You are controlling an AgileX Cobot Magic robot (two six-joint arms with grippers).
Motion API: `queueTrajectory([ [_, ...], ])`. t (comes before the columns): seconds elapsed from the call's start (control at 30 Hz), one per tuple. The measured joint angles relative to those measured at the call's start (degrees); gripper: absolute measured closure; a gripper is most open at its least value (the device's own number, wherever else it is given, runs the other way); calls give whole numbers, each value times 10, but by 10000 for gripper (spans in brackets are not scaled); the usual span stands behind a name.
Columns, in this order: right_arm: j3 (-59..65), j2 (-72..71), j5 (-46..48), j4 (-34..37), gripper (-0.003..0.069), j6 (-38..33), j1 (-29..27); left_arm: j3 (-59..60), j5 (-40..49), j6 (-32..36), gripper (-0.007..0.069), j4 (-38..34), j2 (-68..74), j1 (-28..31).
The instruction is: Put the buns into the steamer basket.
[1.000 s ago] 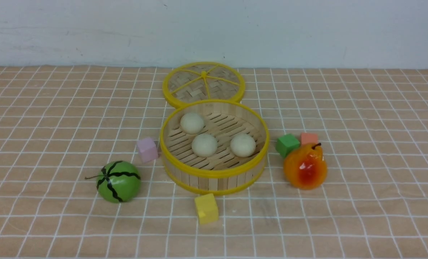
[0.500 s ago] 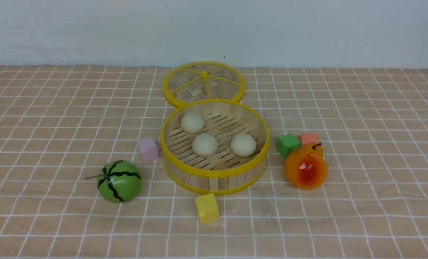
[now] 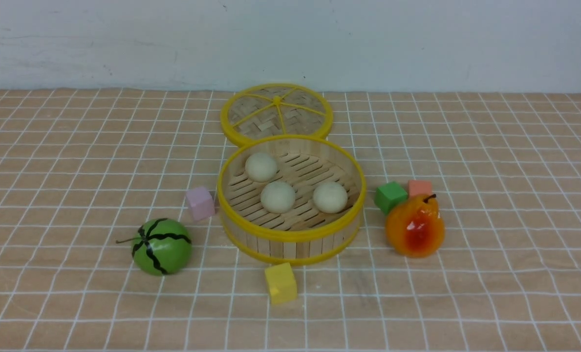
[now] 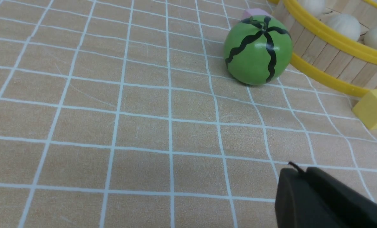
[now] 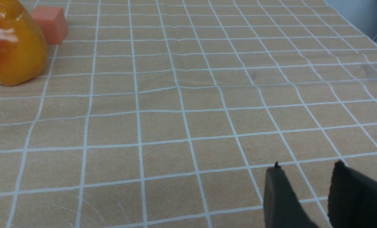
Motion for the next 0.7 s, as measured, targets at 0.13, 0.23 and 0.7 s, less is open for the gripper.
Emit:
queueTrajectory([
  [0.13,0,0,0,0,418,0,0,0,0,0,592,0,0,0],
  [0.23,0,0,0,0,418,0,0,0,0,0,589,0,0,0],
  [0.7,0,0,0,0,418,0,0,0,0,0,586,0,0,0],
])
